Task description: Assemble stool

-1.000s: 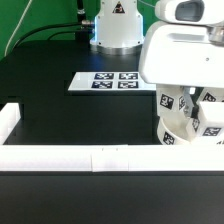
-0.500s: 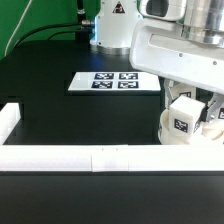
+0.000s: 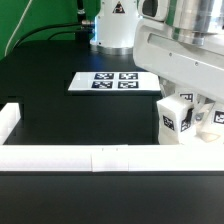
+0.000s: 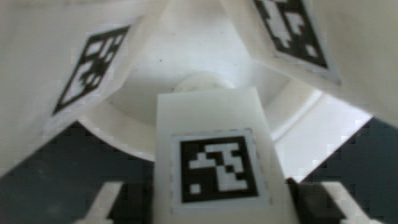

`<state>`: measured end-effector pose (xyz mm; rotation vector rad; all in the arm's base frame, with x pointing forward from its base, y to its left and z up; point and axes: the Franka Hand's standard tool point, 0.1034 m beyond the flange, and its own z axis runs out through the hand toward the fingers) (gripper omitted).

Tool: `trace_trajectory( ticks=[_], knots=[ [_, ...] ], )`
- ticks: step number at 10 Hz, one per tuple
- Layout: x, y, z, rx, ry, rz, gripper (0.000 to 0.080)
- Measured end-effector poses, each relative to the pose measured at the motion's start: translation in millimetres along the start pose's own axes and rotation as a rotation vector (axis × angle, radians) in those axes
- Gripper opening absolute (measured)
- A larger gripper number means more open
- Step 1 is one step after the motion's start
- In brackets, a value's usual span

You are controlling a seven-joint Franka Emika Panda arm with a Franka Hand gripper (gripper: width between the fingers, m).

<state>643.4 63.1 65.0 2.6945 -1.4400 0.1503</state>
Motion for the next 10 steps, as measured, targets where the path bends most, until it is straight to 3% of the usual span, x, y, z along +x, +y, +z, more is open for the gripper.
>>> trace_trajectory(
  ticks=[1,2,3,4,7,8,10],
  knots=[
    [-0.1,0.2,0.7,-0.001,0.0,-0.001,0.0522],
    [-0.2,0.2,0.9,-0.001,0.0,-0.002,0.0522],
    [0.8,-0.4,-0.4,0.004,0.0,-0.01,0.061],
    [4.6,-1.1,-12.8,0.036,-0.02,-0.024,0.0641],
    [15.6,7.5,-51.6,0.109,-0.06,-0.025,0.0647],
    [21.1,8.3,-58.3,0.117,-0.059,-0.023,0.0649],
    [21.5,8.7,-57.9,0.116,-0.059,-0.023,0.0649]
  ],
)
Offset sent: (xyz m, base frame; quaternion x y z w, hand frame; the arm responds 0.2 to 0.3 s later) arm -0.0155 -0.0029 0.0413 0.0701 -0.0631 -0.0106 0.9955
